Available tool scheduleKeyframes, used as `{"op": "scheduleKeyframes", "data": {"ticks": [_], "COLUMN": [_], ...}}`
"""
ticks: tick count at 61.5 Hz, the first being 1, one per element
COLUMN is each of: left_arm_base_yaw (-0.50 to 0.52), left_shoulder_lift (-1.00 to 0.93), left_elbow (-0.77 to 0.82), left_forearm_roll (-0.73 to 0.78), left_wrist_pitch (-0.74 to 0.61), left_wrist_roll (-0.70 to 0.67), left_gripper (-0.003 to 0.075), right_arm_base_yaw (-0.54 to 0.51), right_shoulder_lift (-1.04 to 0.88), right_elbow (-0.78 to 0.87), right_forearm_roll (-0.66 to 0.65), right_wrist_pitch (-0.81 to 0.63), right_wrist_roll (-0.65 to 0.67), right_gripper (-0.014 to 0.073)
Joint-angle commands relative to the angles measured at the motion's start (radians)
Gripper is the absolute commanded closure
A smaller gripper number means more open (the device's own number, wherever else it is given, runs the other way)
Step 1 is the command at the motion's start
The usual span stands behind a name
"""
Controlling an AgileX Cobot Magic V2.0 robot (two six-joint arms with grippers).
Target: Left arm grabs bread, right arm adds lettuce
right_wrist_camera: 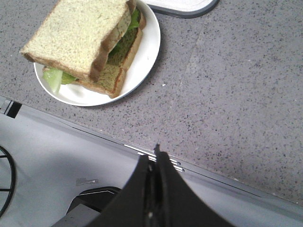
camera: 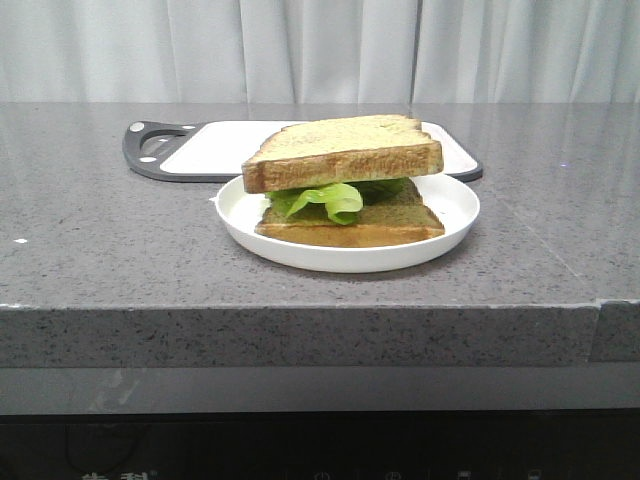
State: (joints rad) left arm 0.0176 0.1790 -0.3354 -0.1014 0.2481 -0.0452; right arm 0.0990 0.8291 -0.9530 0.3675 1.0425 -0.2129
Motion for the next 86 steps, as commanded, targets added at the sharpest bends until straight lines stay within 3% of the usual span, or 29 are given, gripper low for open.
{"op": "scheduleKeyframes", "data": {"ticks": [1,22,34,48,63,86], "left_arm_base_yaw": [0.015,0.009,-0.005,-0.005,-0.005,-0.005], "left_shoulder_lift": [-0.048,-0.197,-0.203,-0.203,-0.201,-0.201], "left_elbow": [0.068,0.349,0.345,0.345,0.345,0.345], "left_forearm_roll": [-0.029,-0.029,0.067,0.068,0.066,0.066], "left_wrist_pitch": [-0.109,-0.201,-0.168,-0.182,-0.299,-0.301], "left_wrist_roll": [-0.01,-0.01,-0.005,-0.005,-0.005,-0.005], "left_gripper": [0.0741,0.0741,0.0741,0.0741,0.0741,0.0741], "right_arm_base_yaw": [-0.007,-0.007,-0.007,-0.007,-0.007,-0.007], "right_shoulder_lift": [-0.005,-0.005,-0.005,-0.005,-0.005,-0.005], "right_elbow": [-0.027,-0.027,-0.027,-0.027,-0.027,-0.027], "right_forearm_roll": [0.024,0.024,0.024,0.024,0.024,0.024], "right_wrist_pitch": [-0.042,-0.042,-0.042,-0.042,-0.042,-0.042], "right_wrist_roll": [0.002,0.002,0.002,0.002,0.002,0.002], "right_gripper": [0.0711,0.0711,0.0711,0.0711,0.0711,0.0711]}}
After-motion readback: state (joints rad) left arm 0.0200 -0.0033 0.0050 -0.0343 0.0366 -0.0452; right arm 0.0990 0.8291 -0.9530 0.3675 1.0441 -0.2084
